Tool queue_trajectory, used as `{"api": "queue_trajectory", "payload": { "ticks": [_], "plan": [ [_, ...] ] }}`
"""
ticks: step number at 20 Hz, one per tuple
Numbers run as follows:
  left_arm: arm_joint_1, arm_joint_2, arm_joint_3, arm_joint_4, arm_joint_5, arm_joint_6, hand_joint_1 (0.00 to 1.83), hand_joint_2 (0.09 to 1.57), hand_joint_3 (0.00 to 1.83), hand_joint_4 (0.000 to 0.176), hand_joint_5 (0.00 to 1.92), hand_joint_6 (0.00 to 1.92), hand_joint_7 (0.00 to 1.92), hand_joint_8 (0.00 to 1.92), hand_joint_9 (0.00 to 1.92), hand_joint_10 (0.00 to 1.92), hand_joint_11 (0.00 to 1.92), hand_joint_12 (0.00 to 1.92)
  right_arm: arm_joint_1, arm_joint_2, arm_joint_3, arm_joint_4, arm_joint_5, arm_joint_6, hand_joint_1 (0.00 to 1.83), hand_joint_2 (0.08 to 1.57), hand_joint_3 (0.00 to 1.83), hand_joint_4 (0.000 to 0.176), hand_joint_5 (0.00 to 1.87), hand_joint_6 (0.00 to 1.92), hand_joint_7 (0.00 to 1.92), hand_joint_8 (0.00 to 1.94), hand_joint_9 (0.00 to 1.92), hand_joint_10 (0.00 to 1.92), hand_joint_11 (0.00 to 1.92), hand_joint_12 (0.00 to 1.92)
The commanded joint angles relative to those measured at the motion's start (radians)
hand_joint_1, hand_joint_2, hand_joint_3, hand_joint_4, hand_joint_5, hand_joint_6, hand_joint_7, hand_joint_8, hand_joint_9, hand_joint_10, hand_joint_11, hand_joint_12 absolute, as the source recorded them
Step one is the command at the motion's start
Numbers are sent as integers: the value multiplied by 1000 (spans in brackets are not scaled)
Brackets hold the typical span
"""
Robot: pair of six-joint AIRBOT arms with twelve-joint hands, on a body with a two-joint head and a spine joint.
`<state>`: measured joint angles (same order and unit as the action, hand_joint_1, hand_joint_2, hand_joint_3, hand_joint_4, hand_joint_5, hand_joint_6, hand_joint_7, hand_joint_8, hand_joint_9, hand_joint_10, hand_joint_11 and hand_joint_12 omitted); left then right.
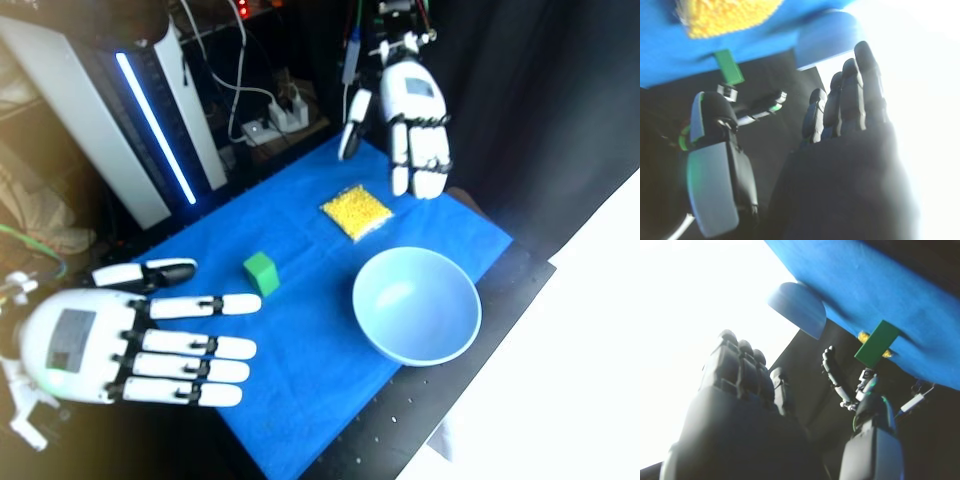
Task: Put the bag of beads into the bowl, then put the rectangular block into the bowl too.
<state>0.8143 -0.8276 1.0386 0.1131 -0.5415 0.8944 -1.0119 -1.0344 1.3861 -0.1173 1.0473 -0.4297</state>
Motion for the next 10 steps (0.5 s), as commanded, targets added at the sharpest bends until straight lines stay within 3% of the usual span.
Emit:
{"api": "queue_trajectory", "payload": {
  "ticks": [1,2,3,4,5,7,8,9,10],
  "plan": [
    [-21,-6,3,2,-69,3,815,831,0,70,276,6,222,7,200,5,0,570,13,-1,5,34,117,4,710,1021,6,170,265,3,97,2,89,6,98,239],
    [-31,-11,4,21,-47,3,805,837,0,99,246,0,199,1,189,0,0,554,13,-1,5,33,117,4,700,1033,8,166,255,0,94,0,91,5,104,234],
    [-42,-17,7,41,-23,3,817,836,0,104,245,1,197,1,194,1,0,577,13,-1,5,32,116,4,710,1033,6,165,257,1,95,0,95,5,109,232],
    [-56,-26,12,63,5,3,813,836,0,107,241,3,196,0,196,1,0,633,13,-1,5,32,115,4,725,1040,7,151,256,1,97,1,101,7,122,235],
    [-71,-37,18,83,32,4,747,827,0,116,247,2,202,1,224,7,0,725,13,-1,5,32,114,4,719,1039,5,152,264,4,98,1,95,3,106,225],
    [-99,-66,38,125,92,5,745,821,0,121,253,1,199,0,222,2,0,690,13,-2,4,32,111,4,704,1040,4,151,273,5,104,3,96,2,98,217],
    [-122,-84,50,157,132,5,826,797,0,137,261,2,225,3,249,7,0,607,13,-2,4,32,111,4,708,1039,2,164,277,6,120,7,100,3,84,209],
    [-146,-98,59,192,168,6,843,797,0,134,268,4,240,8,268,12,0,592,13,-2,4,32,110,4,703,1039,2,160,276,4,124,8,105,5,97,213],
    [-162,-108,65,212,194,11,841,809,1,131,275,3,242,4,259,5,0,562,13,-2,4,31,110,4,709,1041,3,140,275,3,120,6,99,2,100,213]
  ]
}}
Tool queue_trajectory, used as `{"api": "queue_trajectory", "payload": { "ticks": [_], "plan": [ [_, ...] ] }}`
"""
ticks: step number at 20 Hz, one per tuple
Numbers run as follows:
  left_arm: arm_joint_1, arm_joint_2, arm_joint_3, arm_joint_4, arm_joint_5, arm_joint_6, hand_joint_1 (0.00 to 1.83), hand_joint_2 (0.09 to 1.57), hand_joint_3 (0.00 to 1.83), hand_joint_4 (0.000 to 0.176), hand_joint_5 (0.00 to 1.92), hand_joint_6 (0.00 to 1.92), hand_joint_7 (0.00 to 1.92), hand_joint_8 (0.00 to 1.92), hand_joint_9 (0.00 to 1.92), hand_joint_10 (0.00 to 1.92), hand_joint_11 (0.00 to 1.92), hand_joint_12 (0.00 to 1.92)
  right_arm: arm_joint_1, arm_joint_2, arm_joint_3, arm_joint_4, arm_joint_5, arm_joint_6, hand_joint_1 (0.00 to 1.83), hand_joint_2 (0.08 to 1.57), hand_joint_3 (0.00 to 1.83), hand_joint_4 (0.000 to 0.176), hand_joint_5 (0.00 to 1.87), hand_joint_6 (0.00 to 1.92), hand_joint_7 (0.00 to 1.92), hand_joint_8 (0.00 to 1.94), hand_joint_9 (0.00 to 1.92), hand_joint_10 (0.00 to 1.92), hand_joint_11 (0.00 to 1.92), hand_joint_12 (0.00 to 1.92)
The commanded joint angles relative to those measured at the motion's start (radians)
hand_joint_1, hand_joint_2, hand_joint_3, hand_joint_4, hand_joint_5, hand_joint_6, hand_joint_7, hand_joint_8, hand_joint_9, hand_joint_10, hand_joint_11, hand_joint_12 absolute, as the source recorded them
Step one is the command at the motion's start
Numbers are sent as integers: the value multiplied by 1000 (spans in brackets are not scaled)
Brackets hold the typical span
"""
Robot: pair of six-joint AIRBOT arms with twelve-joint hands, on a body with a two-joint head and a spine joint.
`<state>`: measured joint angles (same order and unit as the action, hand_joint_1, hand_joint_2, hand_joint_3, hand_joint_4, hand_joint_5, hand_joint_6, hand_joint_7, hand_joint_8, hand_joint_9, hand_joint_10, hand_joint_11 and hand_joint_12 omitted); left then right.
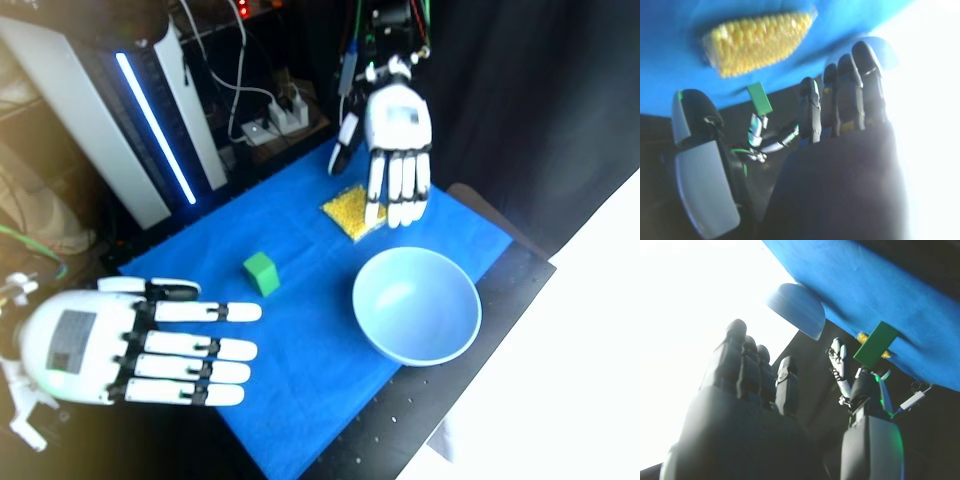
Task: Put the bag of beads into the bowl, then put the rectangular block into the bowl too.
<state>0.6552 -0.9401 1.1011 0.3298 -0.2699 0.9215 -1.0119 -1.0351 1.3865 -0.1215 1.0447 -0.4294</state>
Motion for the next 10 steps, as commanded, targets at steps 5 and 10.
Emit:
{"api": "queue_trajectory", "payload": {
  "ticks": [5,10],
  "plan": [
    [-23,-36,15,-24,14,101,896,928,4,62,624,12,676,21,654,46,63,952,13,-3,4,31,111,4,703,1060,6,131,277,3,131,7,103,4,107,207],
    [-23,-37,16,-174,1,242,1164,1091,2,0,1022,885,806,1409,660,1520,216,1600,13,-3,4,31,111,4,687,1113,17,141,270,0,136,3,100,3,79,189]
  ]
}}
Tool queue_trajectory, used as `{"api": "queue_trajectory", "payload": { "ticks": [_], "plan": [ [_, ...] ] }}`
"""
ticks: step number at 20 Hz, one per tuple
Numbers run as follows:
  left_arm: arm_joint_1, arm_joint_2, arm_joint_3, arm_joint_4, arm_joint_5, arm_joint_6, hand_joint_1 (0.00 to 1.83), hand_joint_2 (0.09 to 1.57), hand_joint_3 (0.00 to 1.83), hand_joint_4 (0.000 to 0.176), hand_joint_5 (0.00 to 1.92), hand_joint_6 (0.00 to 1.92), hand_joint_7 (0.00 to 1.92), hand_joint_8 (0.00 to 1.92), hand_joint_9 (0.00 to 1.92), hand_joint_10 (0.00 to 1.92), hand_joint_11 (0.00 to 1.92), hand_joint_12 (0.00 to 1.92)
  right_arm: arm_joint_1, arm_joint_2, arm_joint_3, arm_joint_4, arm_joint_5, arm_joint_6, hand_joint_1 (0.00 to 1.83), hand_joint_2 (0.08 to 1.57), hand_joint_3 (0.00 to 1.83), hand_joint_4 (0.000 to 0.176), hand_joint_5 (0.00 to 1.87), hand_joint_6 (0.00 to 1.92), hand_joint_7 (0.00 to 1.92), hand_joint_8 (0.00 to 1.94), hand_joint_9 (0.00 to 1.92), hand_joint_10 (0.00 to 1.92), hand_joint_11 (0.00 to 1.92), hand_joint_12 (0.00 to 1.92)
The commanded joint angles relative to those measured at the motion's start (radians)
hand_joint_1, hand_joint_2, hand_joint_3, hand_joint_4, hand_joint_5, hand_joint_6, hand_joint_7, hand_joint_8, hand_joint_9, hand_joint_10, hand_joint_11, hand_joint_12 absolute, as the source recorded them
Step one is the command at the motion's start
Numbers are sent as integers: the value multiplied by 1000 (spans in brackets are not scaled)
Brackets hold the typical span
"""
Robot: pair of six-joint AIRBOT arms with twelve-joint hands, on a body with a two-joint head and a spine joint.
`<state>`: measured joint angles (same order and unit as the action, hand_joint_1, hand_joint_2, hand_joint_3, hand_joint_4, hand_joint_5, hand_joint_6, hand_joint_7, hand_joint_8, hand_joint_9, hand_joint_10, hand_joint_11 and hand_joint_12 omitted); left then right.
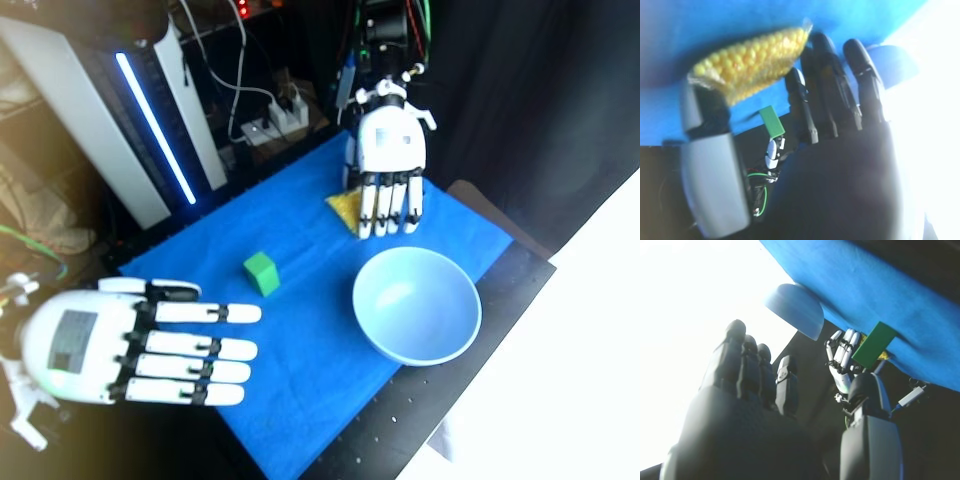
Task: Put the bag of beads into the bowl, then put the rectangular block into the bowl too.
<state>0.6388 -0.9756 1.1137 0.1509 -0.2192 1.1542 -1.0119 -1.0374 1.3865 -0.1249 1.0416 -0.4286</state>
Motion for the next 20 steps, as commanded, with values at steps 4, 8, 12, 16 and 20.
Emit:
{"api": "queue_trajectory", "payload": {
  "ticks": [4,8,12,16,20],
  "plan": [
    [-18,37,-14,-50,-158,7,1264,1115,0,0,1083,615,927,1316,659,1444,292,1739,12,-3,4,35,114,3,683,1118,9,137,276,2,144,3,112,5,107,192],
    [-86,110,-72,-32,-305,-8,1249,1094,1,0,1033,775,1023,1107,896,1218,741,1629,12,-5,4,35,114,3,664,1112,2,119,268,0,136,1,110,2,120,178],
    [-242,112,-50,24,-381,-24,1363,1074,1,0,968,904,1132,786,961,1092,560,1341,12,-14,12,35,114,3,674,1100,0,97,257,0,112,0,74,0,72,148],
    [-378,-11,79,3,-350,-24,1233,1101,0,0,963,951,1051,967,930,899,702,1432,13,-25,23,28,114,3,697,1110,1,89,254,2,92,0,43,2,42,135],
    [-408,-173,242,-74,-287,-25,1245,1081,1,0,980,909,1123,862,1038,905,863,1416,21,-47,48,12,114,3,657,1113,2,100,249,1,68,1,22,1,34,134]
  ]
}}
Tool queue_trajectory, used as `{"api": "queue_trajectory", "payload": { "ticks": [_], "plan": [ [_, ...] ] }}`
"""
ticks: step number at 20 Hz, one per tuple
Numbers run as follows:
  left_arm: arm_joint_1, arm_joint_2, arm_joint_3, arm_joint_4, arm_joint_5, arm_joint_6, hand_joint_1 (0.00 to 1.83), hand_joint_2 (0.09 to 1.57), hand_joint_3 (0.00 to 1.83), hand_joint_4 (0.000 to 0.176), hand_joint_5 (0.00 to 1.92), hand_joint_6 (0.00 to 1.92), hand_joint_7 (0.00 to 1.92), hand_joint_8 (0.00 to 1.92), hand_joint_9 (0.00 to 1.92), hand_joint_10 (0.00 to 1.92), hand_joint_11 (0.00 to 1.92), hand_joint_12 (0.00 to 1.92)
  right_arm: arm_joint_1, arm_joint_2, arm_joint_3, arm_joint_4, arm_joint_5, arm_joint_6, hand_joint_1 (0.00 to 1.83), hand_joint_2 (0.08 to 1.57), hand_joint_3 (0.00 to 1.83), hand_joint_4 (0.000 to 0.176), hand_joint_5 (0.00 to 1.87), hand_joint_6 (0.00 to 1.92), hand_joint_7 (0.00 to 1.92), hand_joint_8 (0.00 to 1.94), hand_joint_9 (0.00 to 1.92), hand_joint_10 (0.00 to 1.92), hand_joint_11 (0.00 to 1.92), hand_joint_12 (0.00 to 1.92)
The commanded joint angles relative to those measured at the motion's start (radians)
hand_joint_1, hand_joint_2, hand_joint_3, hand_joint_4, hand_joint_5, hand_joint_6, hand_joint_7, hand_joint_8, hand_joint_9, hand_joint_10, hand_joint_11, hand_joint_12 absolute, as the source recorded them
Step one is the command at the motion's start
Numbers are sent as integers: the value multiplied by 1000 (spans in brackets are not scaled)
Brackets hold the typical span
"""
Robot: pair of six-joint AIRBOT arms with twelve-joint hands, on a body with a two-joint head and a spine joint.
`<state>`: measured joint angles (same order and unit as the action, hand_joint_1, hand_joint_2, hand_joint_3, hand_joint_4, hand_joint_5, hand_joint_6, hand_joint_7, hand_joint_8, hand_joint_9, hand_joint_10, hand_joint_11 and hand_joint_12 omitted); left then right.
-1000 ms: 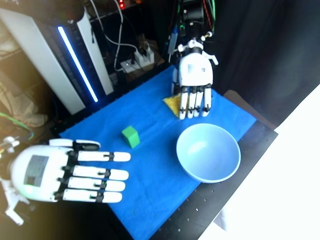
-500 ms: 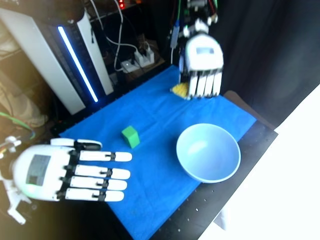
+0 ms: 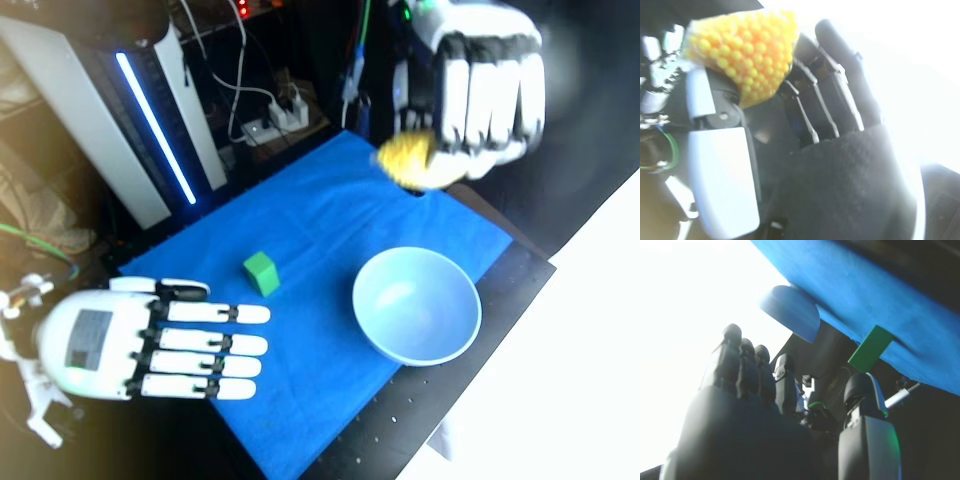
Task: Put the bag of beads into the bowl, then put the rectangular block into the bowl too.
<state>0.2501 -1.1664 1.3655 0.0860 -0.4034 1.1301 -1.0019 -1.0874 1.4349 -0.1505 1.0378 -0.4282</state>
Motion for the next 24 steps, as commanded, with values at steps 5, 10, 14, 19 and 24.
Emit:
{"api": "queue_trajectory", "payload": {
  "ticks": [5,10,14,19,24],
  "plan": [
    [-18,-137,179,-74,44,-1,1017,1021,0,0,674,434,752,280,748,403,482,1191,33,-20,24,9,118,2,671,1107,0,111,281,8,113,12,68,13,67,150],
    [2,-153,208,-83,69,-1,829,831,0,175,210,1,289,0,262,0,1,704,38,-20,25,-2,118,2,589,1150,6,104,305,4,168,7,95,6,15,131],
    [15,-52,104,-56,16,1,767,858,3,176,148,1,182,1,189,4,0,476,58,-17,24,-40,118,2,496,1144,0,107,293,0,181,4,103,5,19,125],
    [136,224,-141,-29,-96,-5,788,858,0,176,162,3,211,5,178,4,0,598,86,1,-15,-95,125,2,526,1142,0,95,254,0,159,0,83,0,20,130],
    [360,427,-330,-33,-337,-139,799,862,3,176,109,0,103,0,86,0,0,438,99,36,-68,-129,159,2,575,1081,0,49,196,1,110,4,62,8,82,137]
  ]
}}
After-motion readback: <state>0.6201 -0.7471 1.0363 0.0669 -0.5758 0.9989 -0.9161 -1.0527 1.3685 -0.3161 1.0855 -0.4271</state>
